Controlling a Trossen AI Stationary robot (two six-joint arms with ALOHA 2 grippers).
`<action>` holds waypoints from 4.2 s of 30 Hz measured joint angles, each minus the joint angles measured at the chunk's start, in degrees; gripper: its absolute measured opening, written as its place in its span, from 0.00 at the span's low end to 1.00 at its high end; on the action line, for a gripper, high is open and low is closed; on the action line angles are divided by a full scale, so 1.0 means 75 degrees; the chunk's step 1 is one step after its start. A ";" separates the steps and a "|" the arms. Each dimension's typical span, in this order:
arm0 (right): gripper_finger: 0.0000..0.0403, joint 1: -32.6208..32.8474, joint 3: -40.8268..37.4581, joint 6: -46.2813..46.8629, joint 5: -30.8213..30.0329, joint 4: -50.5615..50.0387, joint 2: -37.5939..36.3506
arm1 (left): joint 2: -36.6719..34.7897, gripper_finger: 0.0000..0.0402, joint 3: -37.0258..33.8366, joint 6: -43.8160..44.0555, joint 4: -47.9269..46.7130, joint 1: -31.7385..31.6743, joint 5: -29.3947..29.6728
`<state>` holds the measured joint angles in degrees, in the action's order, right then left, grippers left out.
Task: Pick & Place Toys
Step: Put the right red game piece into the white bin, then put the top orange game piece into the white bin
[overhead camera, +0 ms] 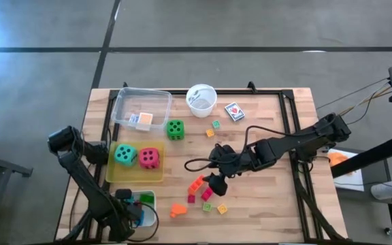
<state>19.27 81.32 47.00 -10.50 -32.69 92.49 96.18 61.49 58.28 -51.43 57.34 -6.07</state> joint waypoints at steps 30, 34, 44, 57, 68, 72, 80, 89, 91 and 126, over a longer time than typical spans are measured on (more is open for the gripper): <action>0.71 0.0000 0.0000 0.0087 -0.0006 0.0056 0.0000 | -0.0012 0.70 0.0000 -0.0172 0.0074 -0.0009 -0.0022; 0.71 0.0000 0.0000 0.0085 -0.0006 0.0056 -0.0003 | -0.0012 0.81 0.0000 -0.0171 0.0074 -0.0009 -0.0020; 0.71 0.0000 0.0000 -0.0032 -0.0004 0.0054 -0.0003 | -0.0076 0.93 0.0000 -0.0172 0.0071 -0.0009 -0.0024; 0.71 -0.0003 0.0000 -0.0691 0.0039 0.0037 0.0004 | -0.0828 0.94 0.0029 0.0535 0.0055 -0.0020 -0.0081; 0.71 0.0053 -0.0388 -0.2605 0.0283 0.0302 0.0466 | -0.2084 0.94 0.0024 0.2549 0.0042 -0.0115 0.1290; 0.71 0.0067 -0.0429 -0.3323 0.0268 0.0436 0.0893 | -0.2411 0.94 0.0017 0.3470 0.0049 -0.0223 0.1892; 0.71 0.0061 -0.0086 -0.5206 0.0672 0.0599 0.2031 | -0.2564 0.94 0.0012 0.3696 0.0080 -0.0403 0.2532; 0.71 -0.0002 0.0636 -0.6150 0.1042 0.0499 0.2877 | -0.2553 0.94 0.0012 0.3698 0.0114 -0.0423 0.2532; 0.71 -0.0032 0.0809 -0.6324 0.1061 0.0479 0.3049 | -0.2550 0.94 0.0012 0.3695 0.0132 -0.0425 0.2555; 0.51 -0.1016 0.0927 -0.7325 0.1835 -0.0008 0.3934 | -0.2553 0.94 0.0012 0.3611 0.0309 -0.0428 0.2585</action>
<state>11.64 88.27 -7.93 3.26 -32.75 121.99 77.03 61.58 85.36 -49.11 54.13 13.32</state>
